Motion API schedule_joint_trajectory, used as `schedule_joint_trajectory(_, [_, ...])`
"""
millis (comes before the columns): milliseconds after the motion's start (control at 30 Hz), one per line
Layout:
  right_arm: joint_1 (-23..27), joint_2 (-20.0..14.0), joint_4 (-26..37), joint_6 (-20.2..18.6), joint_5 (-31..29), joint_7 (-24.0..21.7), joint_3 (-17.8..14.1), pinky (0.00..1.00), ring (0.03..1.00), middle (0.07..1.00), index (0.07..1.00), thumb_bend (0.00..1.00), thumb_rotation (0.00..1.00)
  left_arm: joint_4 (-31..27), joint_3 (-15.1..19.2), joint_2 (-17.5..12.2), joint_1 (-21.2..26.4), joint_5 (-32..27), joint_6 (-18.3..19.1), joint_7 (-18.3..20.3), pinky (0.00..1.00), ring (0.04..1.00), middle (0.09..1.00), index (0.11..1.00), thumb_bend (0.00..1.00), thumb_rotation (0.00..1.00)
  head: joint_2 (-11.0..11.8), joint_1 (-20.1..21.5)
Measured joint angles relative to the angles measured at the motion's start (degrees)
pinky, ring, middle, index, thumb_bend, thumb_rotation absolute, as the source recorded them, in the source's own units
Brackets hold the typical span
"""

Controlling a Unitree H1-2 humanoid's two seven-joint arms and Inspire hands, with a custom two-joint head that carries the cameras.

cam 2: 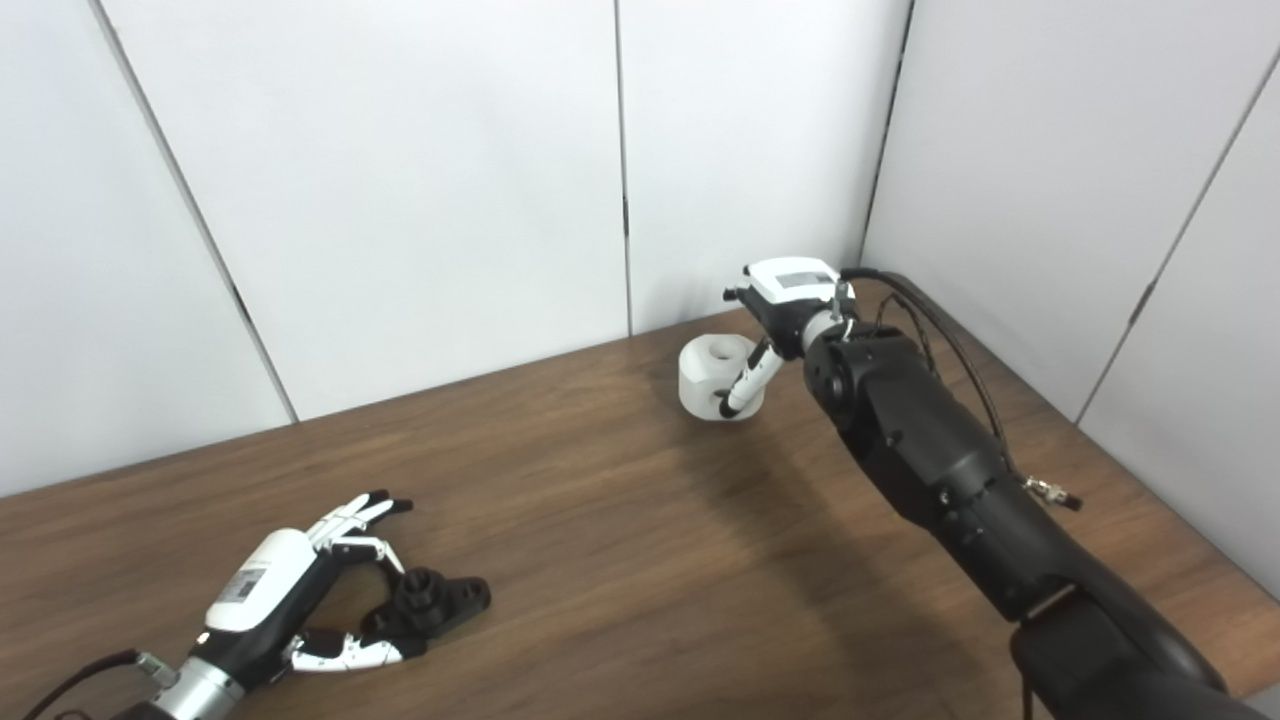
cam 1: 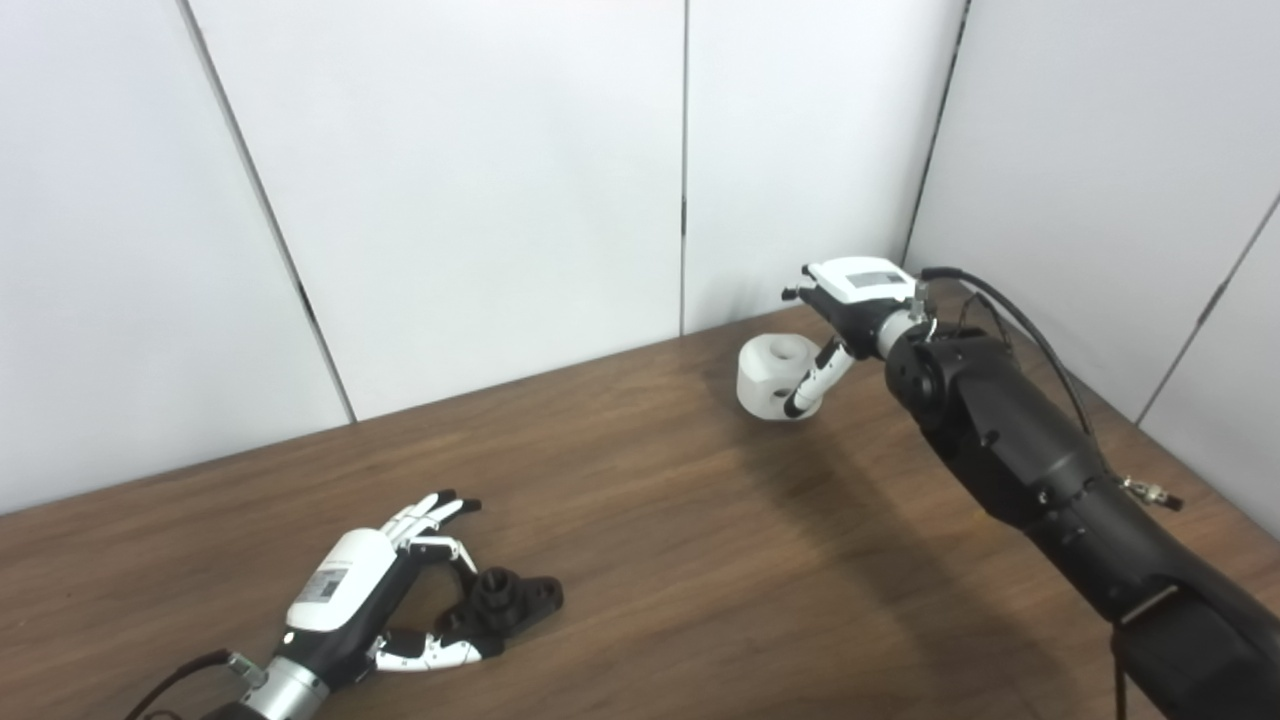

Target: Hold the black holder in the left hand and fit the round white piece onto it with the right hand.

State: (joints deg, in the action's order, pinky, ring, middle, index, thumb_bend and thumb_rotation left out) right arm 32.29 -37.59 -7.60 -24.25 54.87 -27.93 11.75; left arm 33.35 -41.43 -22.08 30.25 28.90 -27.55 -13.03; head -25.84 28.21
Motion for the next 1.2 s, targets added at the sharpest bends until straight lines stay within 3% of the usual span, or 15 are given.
schedule_joint_trajectory(767, [-0.9, 1.4, -2.7, 0.0, -1.2, 0.9, 0.9, 0.92, 0.98, 0.975, 0.814, 0.96, 0.37, -0.1, -0.4, -0.4, 0.0, -0.6, 0.0, 0.0, 0.95, 0.965, 0.911, 0.488, 0.52, 0.08, -1.1, -0.8])
schedule_joint_trajectory(1200, [-1.3, 1.6, -2.7, -0.1, -1.7, 2.2, 1.0, 0.88, 0.926, 0.927, 0.741, 0.92, 0.33, -1.1, 0.0, -1.1, -0.6, -0.7, 0.0, 0.3, 0.94, 0.969, 0.915, 0.488, 0.52, 0.08, -1.6, -1.1])
